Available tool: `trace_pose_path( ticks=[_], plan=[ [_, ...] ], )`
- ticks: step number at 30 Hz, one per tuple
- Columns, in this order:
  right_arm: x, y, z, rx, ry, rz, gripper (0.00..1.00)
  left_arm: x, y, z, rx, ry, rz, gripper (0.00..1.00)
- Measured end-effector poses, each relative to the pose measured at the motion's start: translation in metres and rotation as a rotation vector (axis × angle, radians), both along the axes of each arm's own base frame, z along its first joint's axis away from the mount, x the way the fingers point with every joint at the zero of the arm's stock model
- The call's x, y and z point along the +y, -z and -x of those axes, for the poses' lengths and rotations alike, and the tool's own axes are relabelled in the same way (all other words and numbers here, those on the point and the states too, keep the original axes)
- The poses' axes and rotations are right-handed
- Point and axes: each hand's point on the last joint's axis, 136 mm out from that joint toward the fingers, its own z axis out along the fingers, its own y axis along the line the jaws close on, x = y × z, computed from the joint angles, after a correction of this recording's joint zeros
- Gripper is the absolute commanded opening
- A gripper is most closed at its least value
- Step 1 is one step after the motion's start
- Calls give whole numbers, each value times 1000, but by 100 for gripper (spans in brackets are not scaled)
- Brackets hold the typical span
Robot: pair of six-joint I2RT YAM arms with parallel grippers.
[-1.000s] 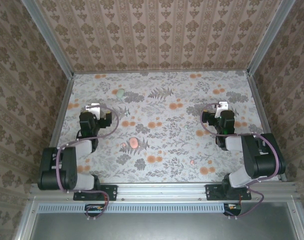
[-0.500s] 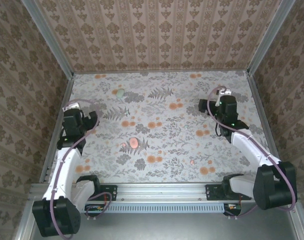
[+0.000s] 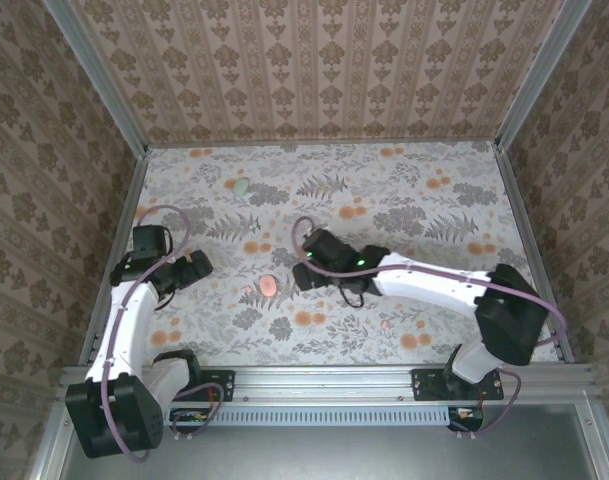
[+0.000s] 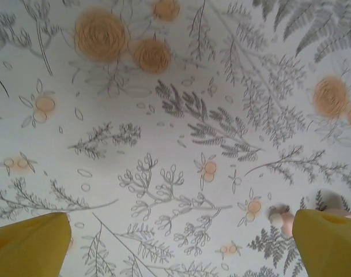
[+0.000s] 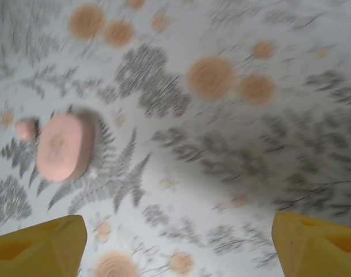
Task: Insert the wireless bluetooth earbuds into the charging case
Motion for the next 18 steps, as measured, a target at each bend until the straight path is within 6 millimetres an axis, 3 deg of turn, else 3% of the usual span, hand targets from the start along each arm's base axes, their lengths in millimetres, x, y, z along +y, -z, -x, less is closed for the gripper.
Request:
trace_pose_path(
  ticks=[2,8,18],
  plan=[
    [23,10,9,35,-34,13,83,-2,0,3,9,2,12,100],
    [65,27,17,141,-87,35,82,-12,-14,2,-73,27,60,99],
    [95,48,19,235,-124,91,81,-33,-15,2,-113,86,159,95]
  ],
)
